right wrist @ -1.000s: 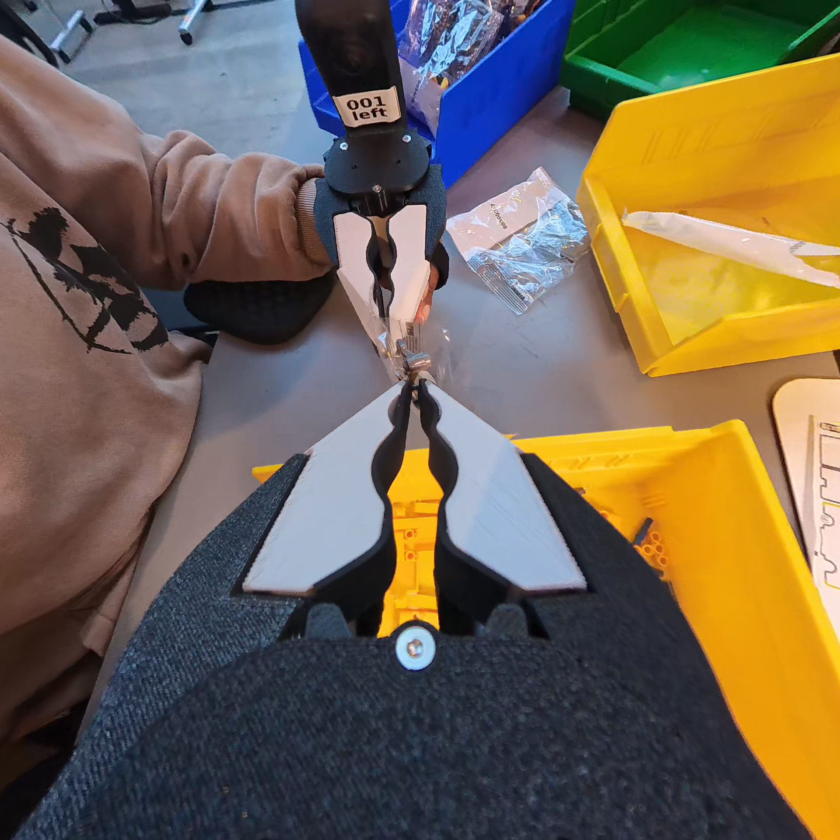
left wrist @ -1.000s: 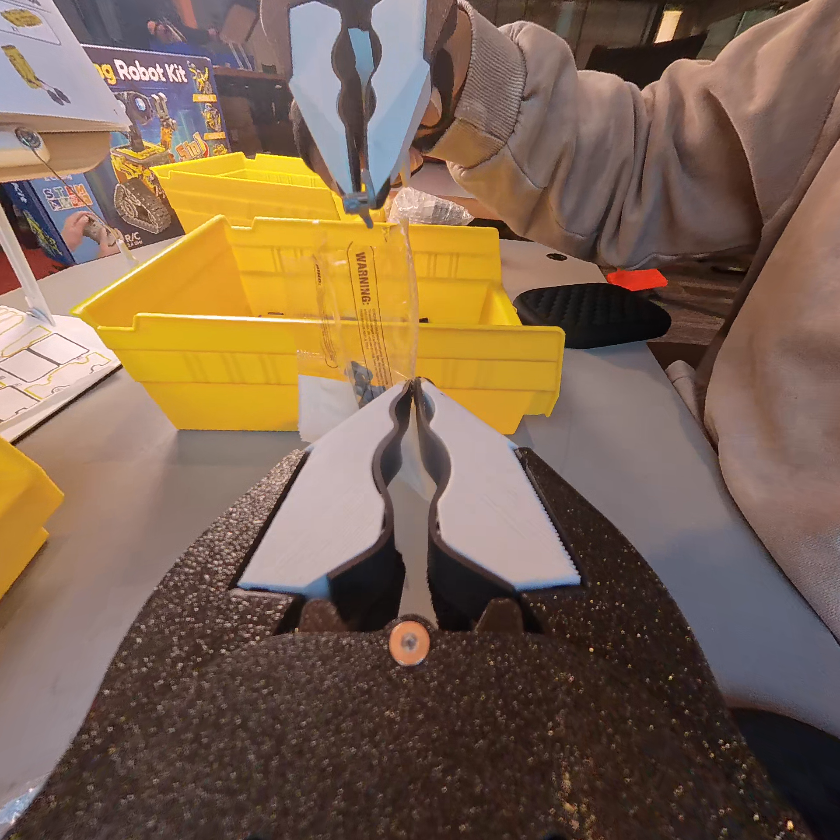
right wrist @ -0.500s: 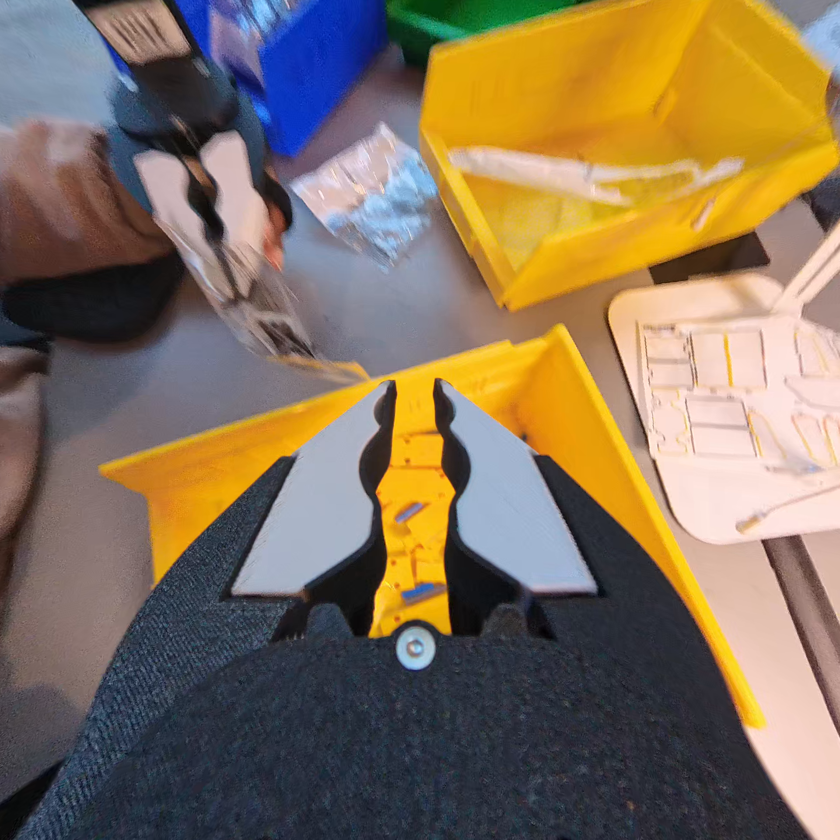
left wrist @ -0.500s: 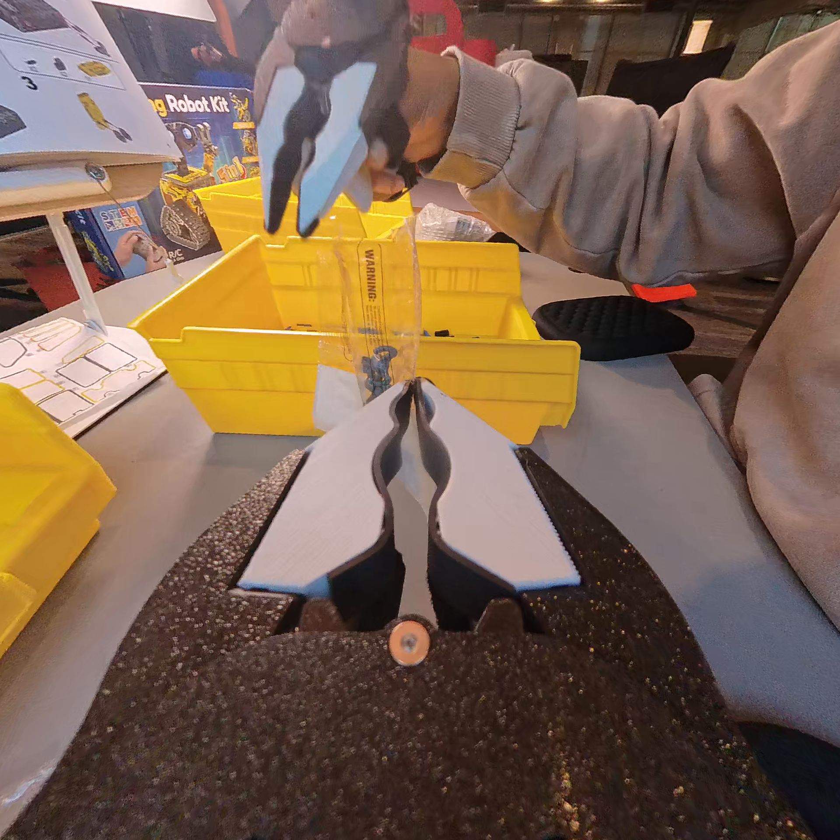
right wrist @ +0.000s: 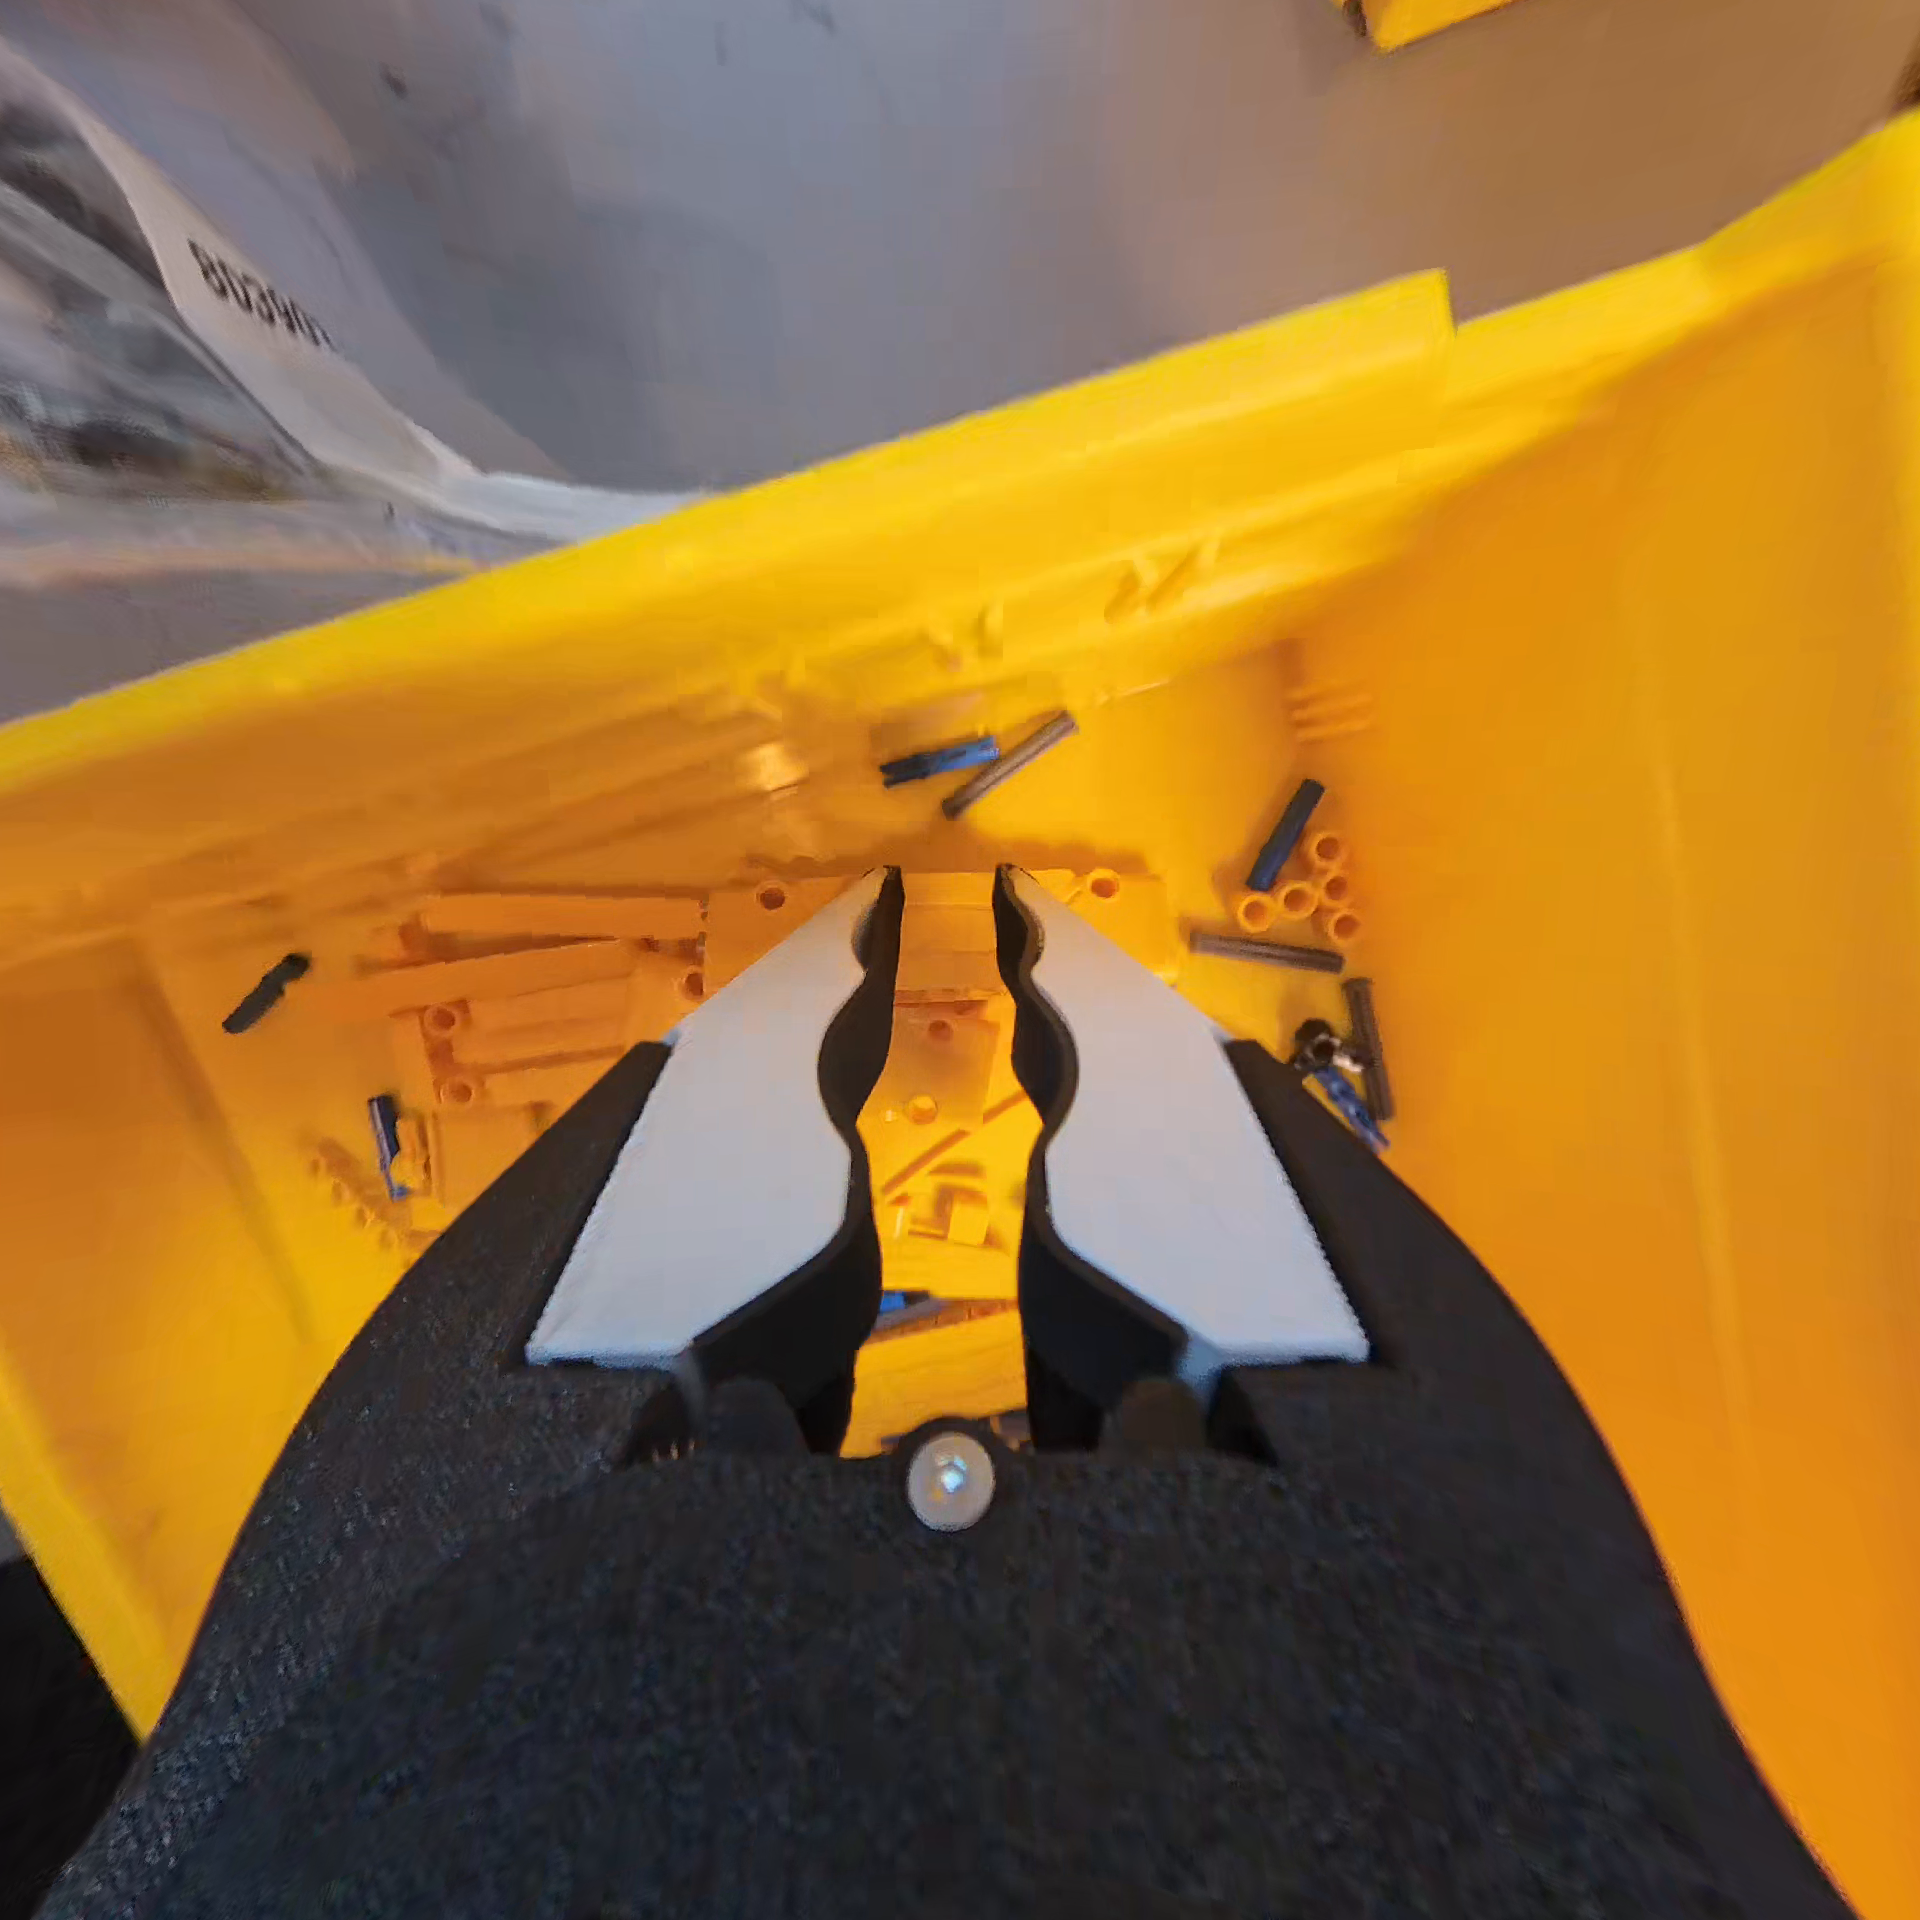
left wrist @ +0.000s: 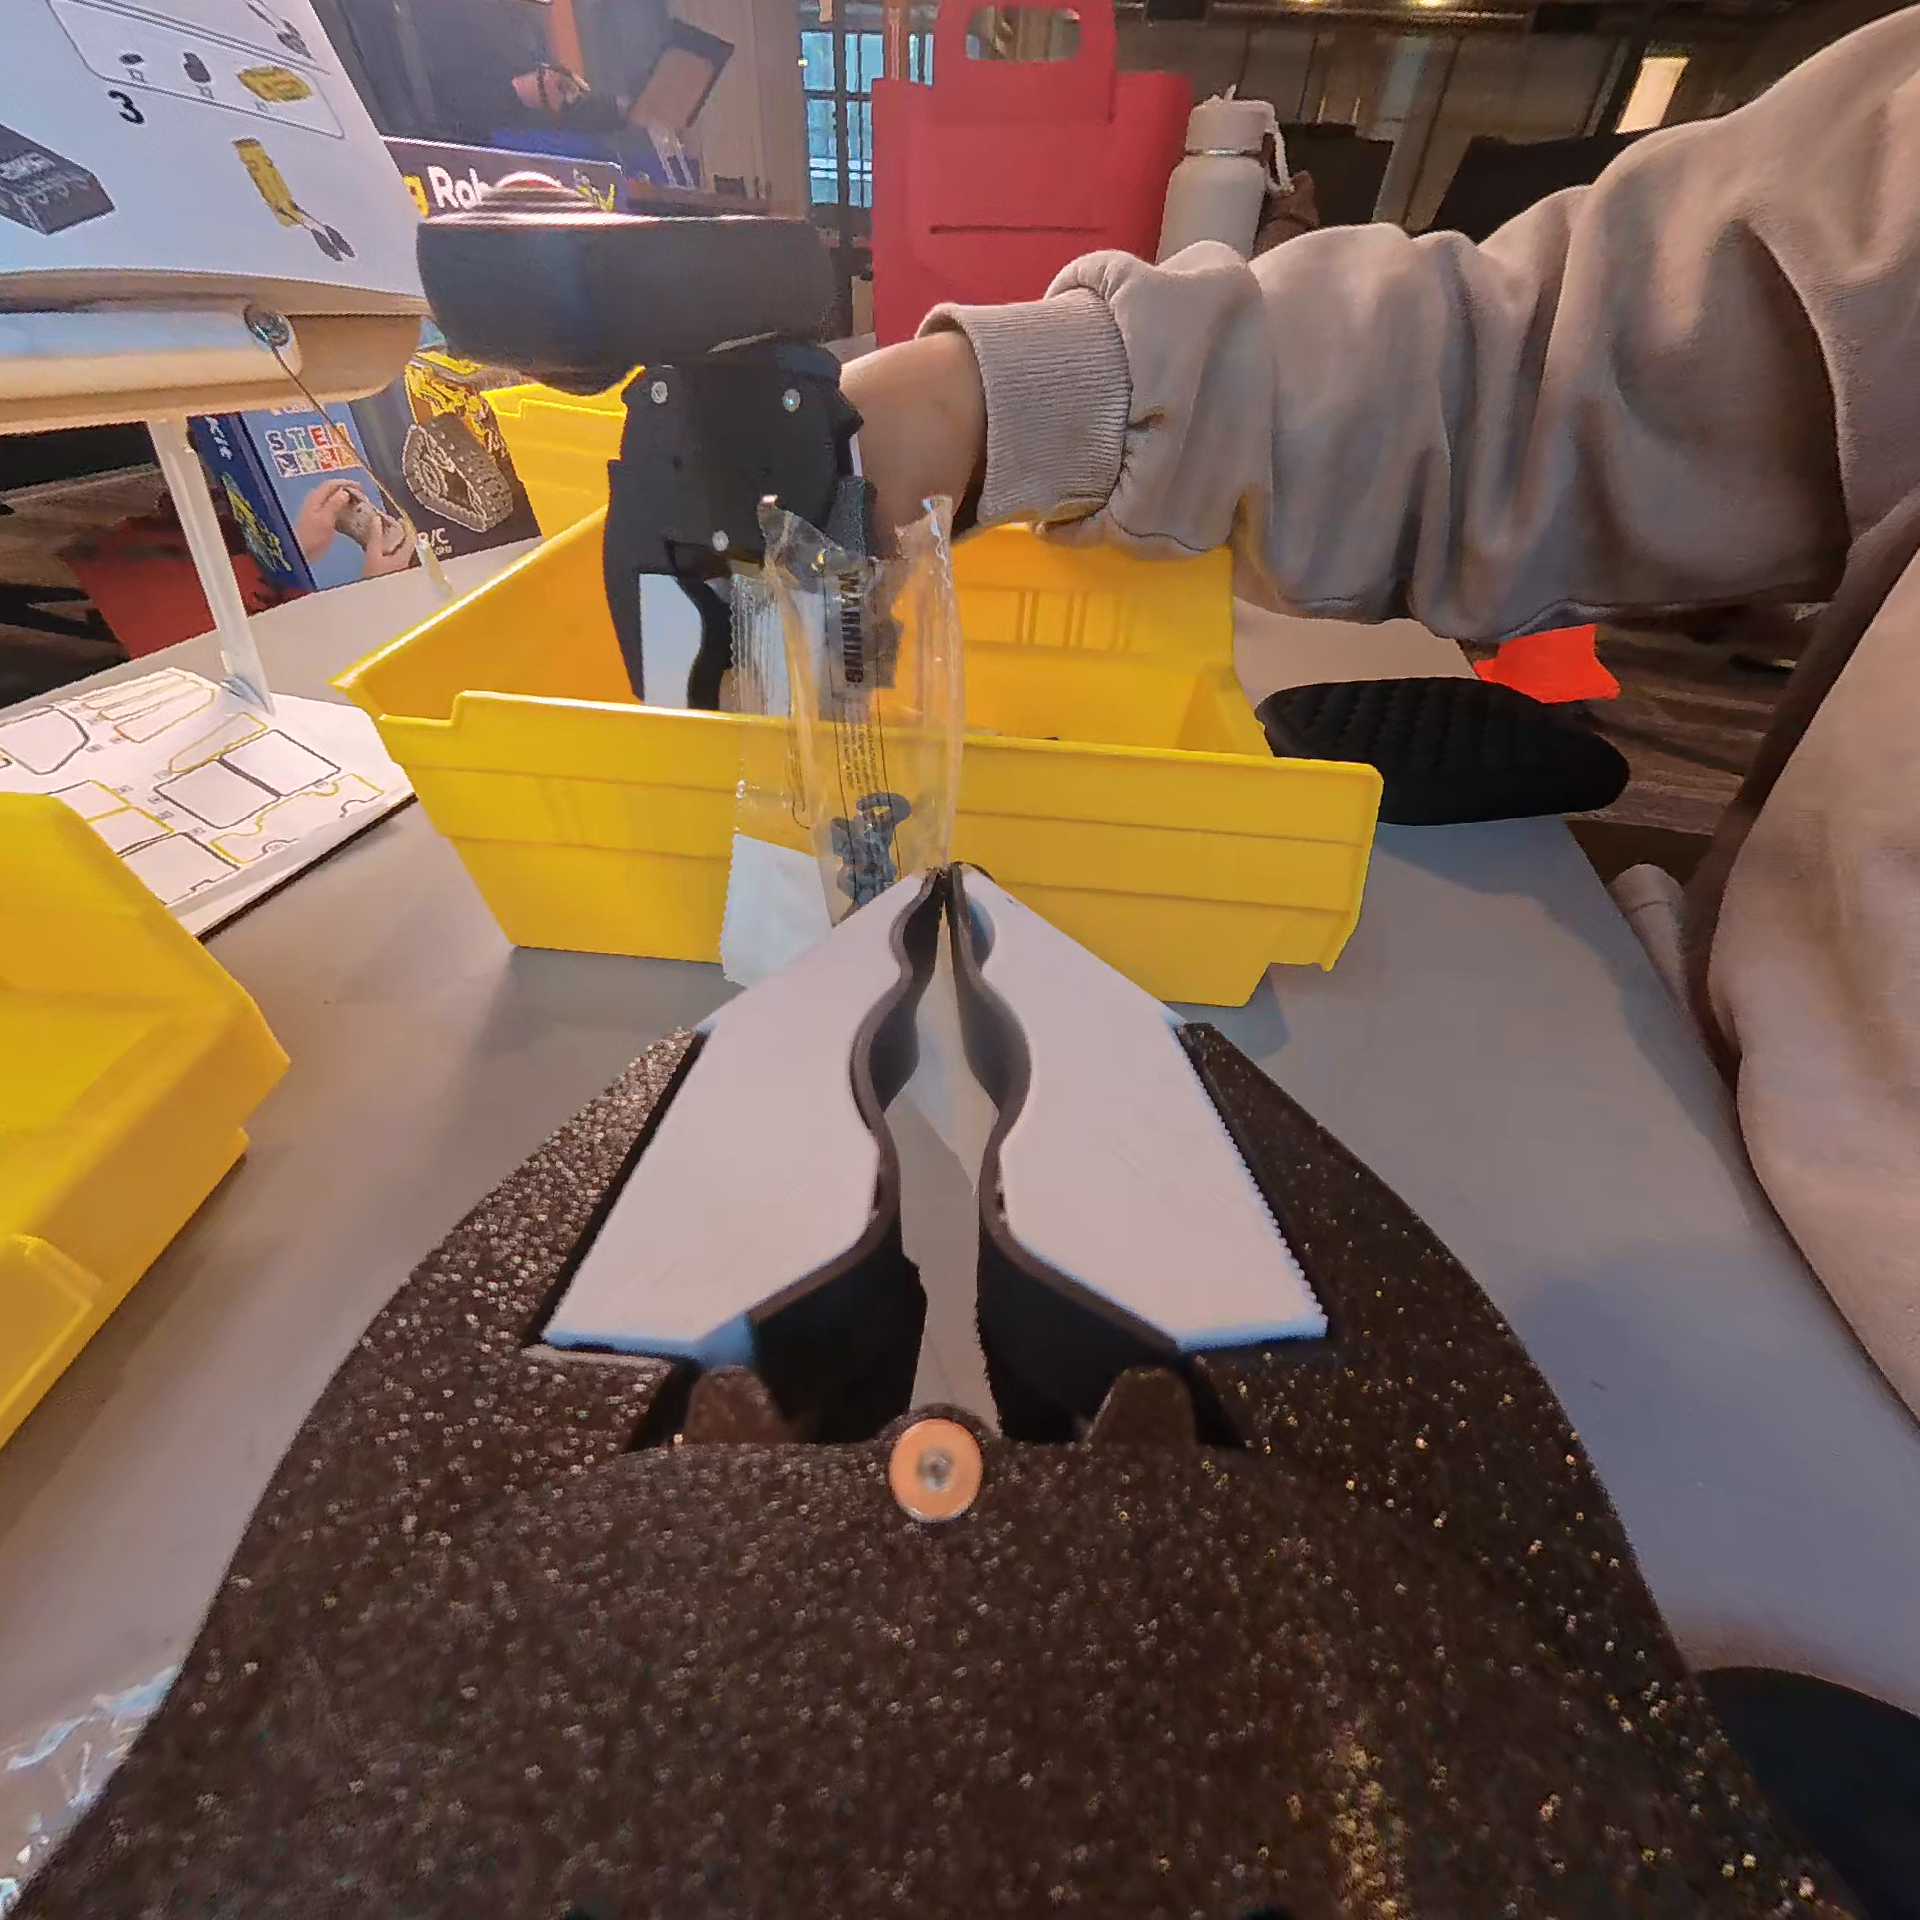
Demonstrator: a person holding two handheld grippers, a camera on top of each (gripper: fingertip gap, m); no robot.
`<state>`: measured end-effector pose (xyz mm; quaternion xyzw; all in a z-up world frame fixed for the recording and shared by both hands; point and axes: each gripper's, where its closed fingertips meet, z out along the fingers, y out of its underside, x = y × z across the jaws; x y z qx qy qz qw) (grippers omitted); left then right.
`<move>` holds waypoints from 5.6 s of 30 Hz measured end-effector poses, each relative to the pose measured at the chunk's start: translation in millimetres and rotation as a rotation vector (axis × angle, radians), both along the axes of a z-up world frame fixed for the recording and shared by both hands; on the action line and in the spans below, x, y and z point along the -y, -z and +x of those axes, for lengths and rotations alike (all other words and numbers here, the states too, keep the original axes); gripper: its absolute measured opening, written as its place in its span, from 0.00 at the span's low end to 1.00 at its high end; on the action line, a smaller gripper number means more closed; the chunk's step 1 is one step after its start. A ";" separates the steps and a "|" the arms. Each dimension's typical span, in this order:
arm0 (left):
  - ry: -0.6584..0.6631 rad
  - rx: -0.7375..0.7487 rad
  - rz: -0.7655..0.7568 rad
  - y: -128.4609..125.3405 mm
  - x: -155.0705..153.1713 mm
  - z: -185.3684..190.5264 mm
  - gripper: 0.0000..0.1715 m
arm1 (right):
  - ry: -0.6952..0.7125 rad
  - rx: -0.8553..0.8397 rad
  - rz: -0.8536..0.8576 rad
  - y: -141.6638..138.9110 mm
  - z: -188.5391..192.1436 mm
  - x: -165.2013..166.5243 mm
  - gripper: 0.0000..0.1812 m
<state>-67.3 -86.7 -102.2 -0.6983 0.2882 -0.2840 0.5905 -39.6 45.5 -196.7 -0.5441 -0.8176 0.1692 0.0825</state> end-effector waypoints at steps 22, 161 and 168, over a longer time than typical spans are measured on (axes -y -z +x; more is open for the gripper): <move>-0.006 0.009 -0.027 7.9 -3.2 -4.4 0.00 | 0.078 -0.026 -0.074 12.2 -19.0 -9.1 0.05; 0.019 0.073 0.079 -25.5 8.7 -1.0 0.00 | 0.401 0.028 0.197 6.3 1.8 -87.3 0.04; 0.022 0.069 0.081 -26.1 9.2 -0.1 0.00 | 0.287 0.133 -0.054 4.5 20.4 -40.2 0.00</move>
